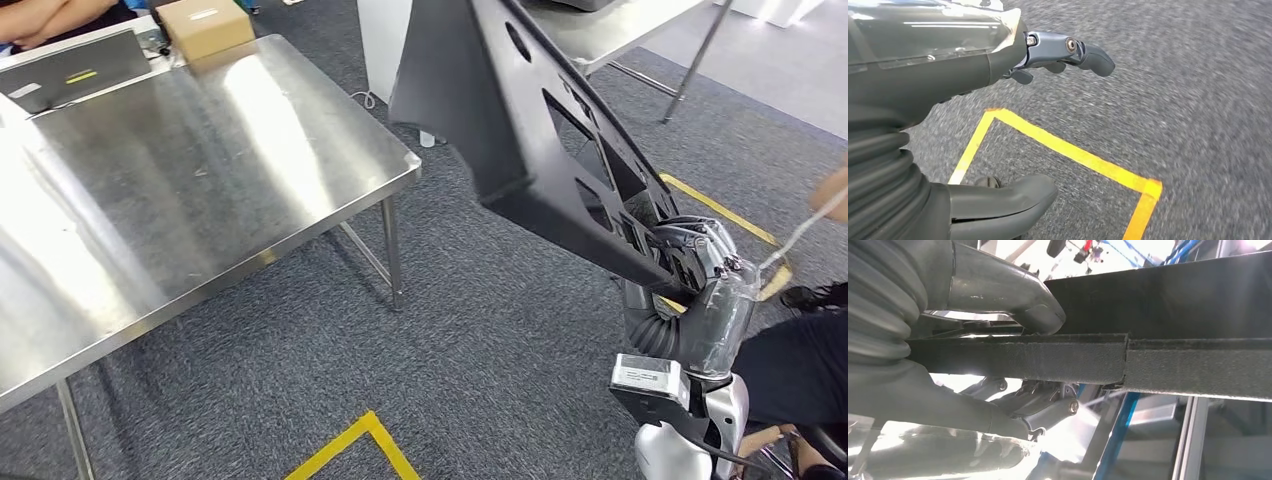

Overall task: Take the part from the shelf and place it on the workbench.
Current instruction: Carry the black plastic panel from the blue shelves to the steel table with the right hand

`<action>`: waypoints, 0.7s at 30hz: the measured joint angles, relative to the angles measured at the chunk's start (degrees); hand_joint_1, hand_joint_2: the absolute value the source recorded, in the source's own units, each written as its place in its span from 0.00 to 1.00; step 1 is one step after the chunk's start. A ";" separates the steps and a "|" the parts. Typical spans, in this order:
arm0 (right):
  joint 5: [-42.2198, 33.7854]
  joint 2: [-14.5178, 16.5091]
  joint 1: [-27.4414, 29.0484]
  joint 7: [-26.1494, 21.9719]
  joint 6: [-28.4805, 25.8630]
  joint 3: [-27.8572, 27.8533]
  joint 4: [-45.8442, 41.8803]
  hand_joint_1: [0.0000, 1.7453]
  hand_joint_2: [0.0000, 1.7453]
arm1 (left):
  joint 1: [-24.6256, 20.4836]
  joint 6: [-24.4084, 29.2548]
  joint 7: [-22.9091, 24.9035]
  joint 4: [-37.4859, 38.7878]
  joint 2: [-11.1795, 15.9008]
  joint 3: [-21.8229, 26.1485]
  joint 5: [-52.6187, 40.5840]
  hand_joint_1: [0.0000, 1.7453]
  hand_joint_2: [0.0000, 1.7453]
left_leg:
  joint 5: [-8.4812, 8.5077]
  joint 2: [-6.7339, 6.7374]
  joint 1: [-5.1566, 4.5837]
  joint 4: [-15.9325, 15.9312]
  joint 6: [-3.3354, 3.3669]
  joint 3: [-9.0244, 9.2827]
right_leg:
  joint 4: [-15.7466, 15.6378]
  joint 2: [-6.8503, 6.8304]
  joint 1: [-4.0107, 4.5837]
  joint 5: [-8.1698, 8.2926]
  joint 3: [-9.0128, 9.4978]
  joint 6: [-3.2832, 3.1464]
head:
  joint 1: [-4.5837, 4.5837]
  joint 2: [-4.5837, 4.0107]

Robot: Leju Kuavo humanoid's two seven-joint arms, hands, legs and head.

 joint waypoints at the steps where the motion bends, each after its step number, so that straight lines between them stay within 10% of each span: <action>1: 0.04 0.00 -0.01 0.03 0.04 0.05 0.08 0.99 1.00 | 0.03 -0.10 -0.13 -0.01 0.01 0.01 0.04 0.00 1.00 | 1.14 0.25 0.03 -1.28 0.00 0.71 | 0.00 -0.66 0.02 -0.04 0.06 -0.01 | -0.01 0.00; 6: 0.06 -0.01 -0.40 0.07 0.19 0.21 0.17 0.99 1.00 | -0.13 -0.70 -0.55 -0.03 0.19 -0.02 0.05 0.00 1.00 | 6.11 4.67 -0.51 -15.33 1.11 8.13 | 0.10 -3.25 1.00 -0.60 0.56 0.81 | 0.26 0.00; 10: 0.00 -0.07 -0.69 0.10 0.40 0.44 0.19 0.99 1.00 | -0.14 -0.81 -0.69 -0.04 0.18 -0.02 0.06 0.00 1.00 | 6.81 2.08 -0.47 -16.06 2.67 8.20 | 1.75 -2.58 0.94 -1.97 0.09 1.69 | 0.51 -0.01; 15: -0.54 -0.71 -0.71 0.02 0.83 0.48 0.80 0.99 1.00 | -0.14 -0.84 -0.74 -0.05 0.25 -0.01 0.18 0.00 1.00 | 7.26 -1.43 -0.32 -16.23 3.43 7.93 | 16.09 2.25 0.67 -7.37 -6.93 1.56 | 0.60 0.00; 18: -0.79 -0.92 -1.27 -0.03 0.89 0.51 1.22 0.99 1.00 | -0.06 -0.84 -0.74 -0.04 0.23 0.01 0.41 0.00 1.00 | 7.39 -3.75 -0.28 -16.16 3.18 8.05 | 7.32 3.87 0.28 -2.98 -3.11 2.90 | 0.61 0.00; 21: -0.88 -0.97 -2.16 -0.07 0.95 0.59 1.66 0.99 1.00 | -0.04 -0.82 -0.73 -0.05 0.25 0.00 0.61 0.00 1.00 | 7.57 -5.43 -0.54 -16.00 2.31 7.67 | 0.19 5.77 0.24 -0.34 0.03 2.54 | 0.56 0.00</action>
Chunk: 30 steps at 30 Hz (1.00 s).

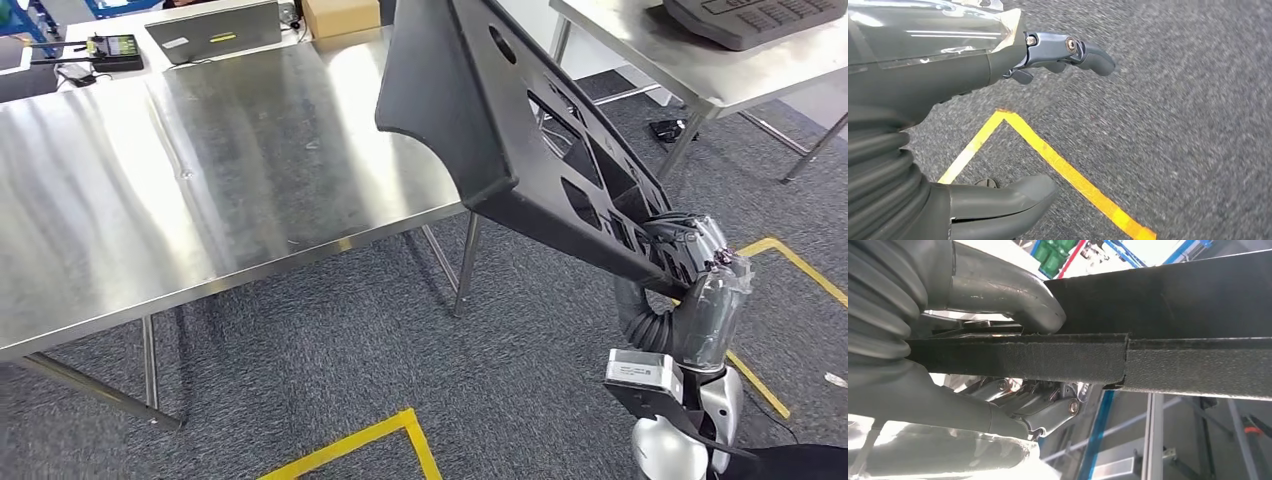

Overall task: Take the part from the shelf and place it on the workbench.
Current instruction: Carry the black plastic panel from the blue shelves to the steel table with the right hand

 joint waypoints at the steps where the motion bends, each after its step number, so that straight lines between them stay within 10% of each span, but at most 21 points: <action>1: -0.02 0.01 -0.34 0.01 0.06 0.04 0.16 0.99 1.00 | 0.06 0.01 0.00 -0.01 0.01 0.00 0.04 0.00 1.00 | 0.15 -0.40 -0.02 -0.06 -0.37 -0.18 | -0.02 -0.43 0.19 0.13 0.01 -0.41 | -0.02 0.00; 4: -0.06 0.08 -1.54 0.06 0.29 0.29 0.72 0.99 1.00 | 0.18 0.06 0.02 -0.01 0.02 0.00 0.13 0.00 1.00 | -0.84 1.53 0.10 1.51 -1.26 -1.23 | -0.37 -1.98 -0.28 0.59 0.12 -1.71 | -0.18 0.00; 6: -0.08 0.09 -1.97 0.07 0.43 0.42 1.15 0.99 1.00 | 0.09 0.09 0.03 -0.01 0.03 0.00 0.15 0.00 1.00 | -4.13 4.45 0.09 7.29 -1.71 -3.99 | -0.50 -3.28 -0.32 0.59 0.21 -2.44 | -0.39 0.00; 9: -0.13 0.07 -2.40 0.06 0.56 0.48 2.08 0.99 1.00 | 0.10 0.09 0.07 0.00 0.02 0.01 0.31 0.00 1.00 | -7.09 5.34 0.40 15.82 -2.17 -8.28 | -0.46 -5.40 -0.09 0.46 0.17 -2.75 | -0.47 0.00; 15: -0.27 0.05 -3.52 -0.02 0.61 0.63 3.26 0.99 1.00 | 0.03 0.09 0.11 -0.01 0.10 0.02 0.45 0.00 1.00 | -0.62 9.98 0.09 0.72 -1.22 -0.25 | -0.40 -8.79 0.78 -0.28 0.83 -1.82 | -0.23 -0.01; 19: -0.36 -0.01 -4.20 -0.09 0.57 0.95 3.62 0.99 1.00 | 0.04 0.11 0.10 -0.01 0.03 0.02 0.52 0.00 1.00 | -0.19 7.58 0.12 -0.04 0.21 -0.14 | 0.86 -8.41 0.85 -1.51 0.65 -0.83 | 0.01 0.00; 24: -0.63 -0.43 -4.04 -0.15 0.52 0.95 4.19 0.99 1.00 | 0.02 0.13 0.11 -0.01 0.03 0.02 0.56 0.00 1.00 | 0.27 4.16 0.37 -0.25 1.12 -0.39 | 16.32 -3.45 0.42 -7.42 -7.09 -0.81 | 0.14 0.00; 27: -0.68 -0.47 -4.08 -0.15 0.52 0.95 4.41 0.99 1.00 | 0.13 0.13 0.13 -0.01 -0.01 0.02 0.56 0.00 1.00 | 0.35 1.84 0.44 -0.17 0.89 -0.24 | 8.40 -2.31 -0.15 -3.20 -3.74 0.82 | 0.15 0.00; 30: -0.67 -0.48 -4.13 -0.15 0.52 0.97 4.53 0.99 1.00 | 0.15 0.13 0.14 -0.01 -0.01 0.03 0.56 0.00 1.00 | 0.47 0.02 0.14 0.10 -0.03 -0.60 | 0.19 0.09 -0.42 -0.07 -0.12 0.74 | 0.13 0.00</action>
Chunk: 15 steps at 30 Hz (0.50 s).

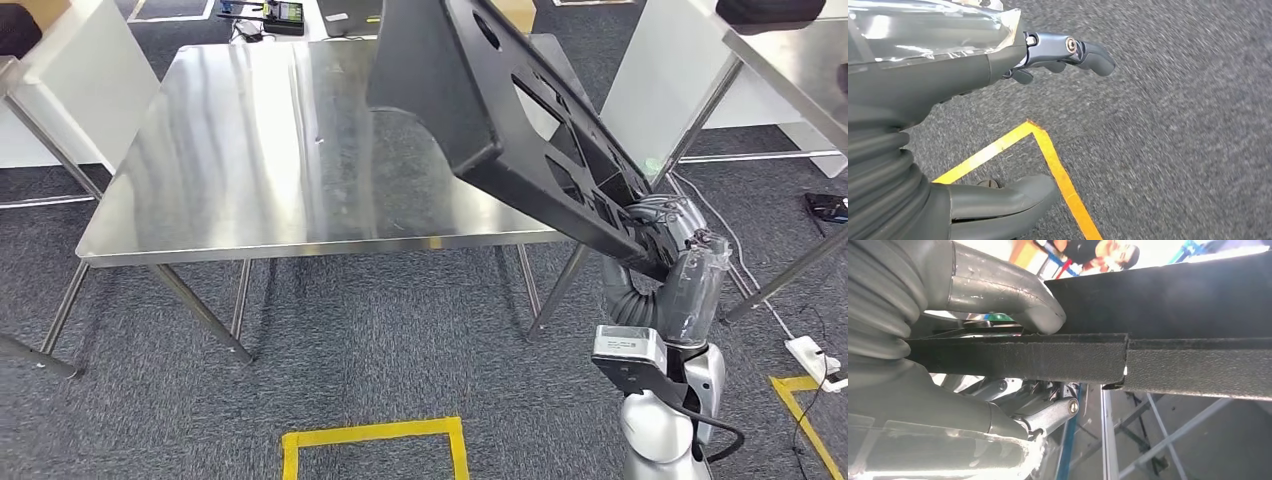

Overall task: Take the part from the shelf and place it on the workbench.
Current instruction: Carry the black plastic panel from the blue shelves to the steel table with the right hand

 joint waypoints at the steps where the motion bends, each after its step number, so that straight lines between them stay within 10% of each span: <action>1: 0.00 0.00 -0.03 0.00 0.00 0.00 0.04 0.99 1.00 | 0.08 0.00 0.01 0.00 0.01 0.00 0.00 0.00 1.00 | 0.14 -0.45 -0.04 -0.04 -0.40 -0.19 | -0.24 -0.17 0.19 0.14 0.08 -0.46 | -0.02 0.00; 4: -0.01 0.12 -0.25 0.00 0.00 0.19 0.06 0.99 1.00 | 0.29 0.02 0.02 0.00 -0.02 -0.01 0.00 0.00 1.00 | -0.53 0.45 0.13 1.03 -1.27 -1.04 | -0.54 -1.80 -0.19 0.62 0.23 -1.85 | -0.20 0.00; 9: 0.01 0.19 -0.25 -0.01 0.00 0.45 0.11 0.99 1.00 | 0.22 0.02 0.02 0.00 0.02 0.01 0.01 0.00 1.00 | -7.49 5.29 0.47 16.12 -2.21 -8.26 | -0.66 -4.84 0.04 0.47 0.32 -3.16 | -0.67 0.00; 15: -0.78 0.27 -0.49 -0.11 0.01 0.57 0.15 0.99 1.00 | 0.25 0.01 -0.03 0.00 0.09 0.00 0.04 0.00 1.00 | -1.25 6.73 0.85 1.21 -2.05 0.15 | -0.46 -6.31 0.61 0.01 0.46 -2.27 | -0.57 0.00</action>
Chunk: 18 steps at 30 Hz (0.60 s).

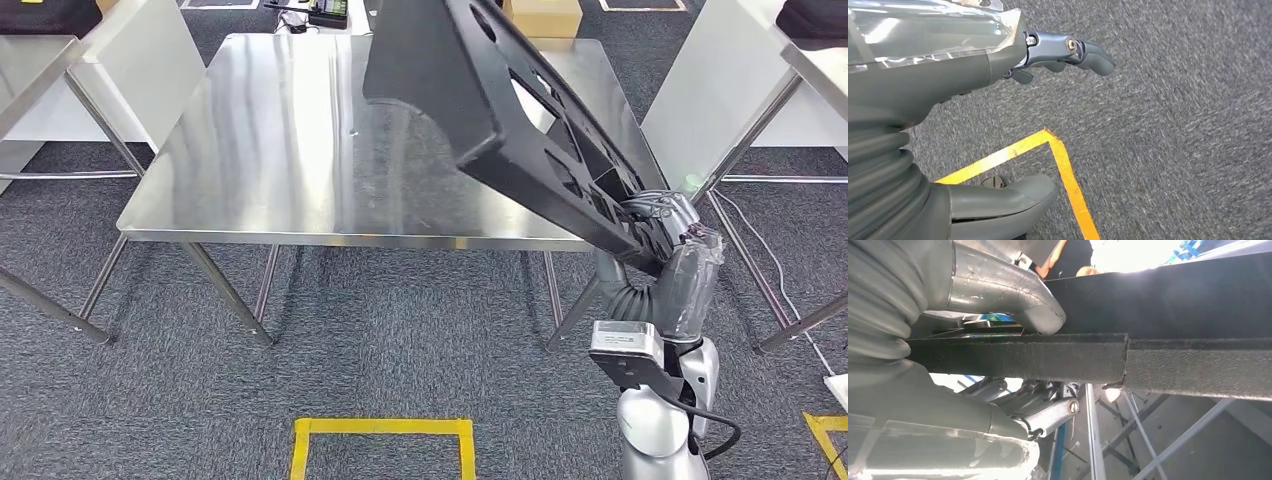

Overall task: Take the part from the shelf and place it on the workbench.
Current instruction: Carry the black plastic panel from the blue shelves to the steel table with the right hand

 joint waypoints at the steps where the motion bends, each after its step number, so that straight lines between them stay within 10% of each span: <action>1: -0.14 -0.01 -0.07 -0.04 0.01 0.00 0.00 0.99 1.00 | -0.02 -0.01 -0.03 0.00 -0.05 -0.01 0.02 0.00 1.00 | -0.10 -0.01 -0.10 -0.51 0.19 0.19 | 0.04 -0.03 0.25 -0.12 -0.10 0.02 | 0.09 0.00; 18: 2.98 -0.54 -1.30 2.30 -0.34 -0.19 0.80 0.99 1.00 | 0.13 3.69 0.82 0.00 0.12 -3.35 -7.44 0.00 1.00 | 0.04 -0.16 -0.96 -0.60 1.38 0.19 | -0.61 -0.02 0.19 0.32 0.19 0.97 | 0.23 0.00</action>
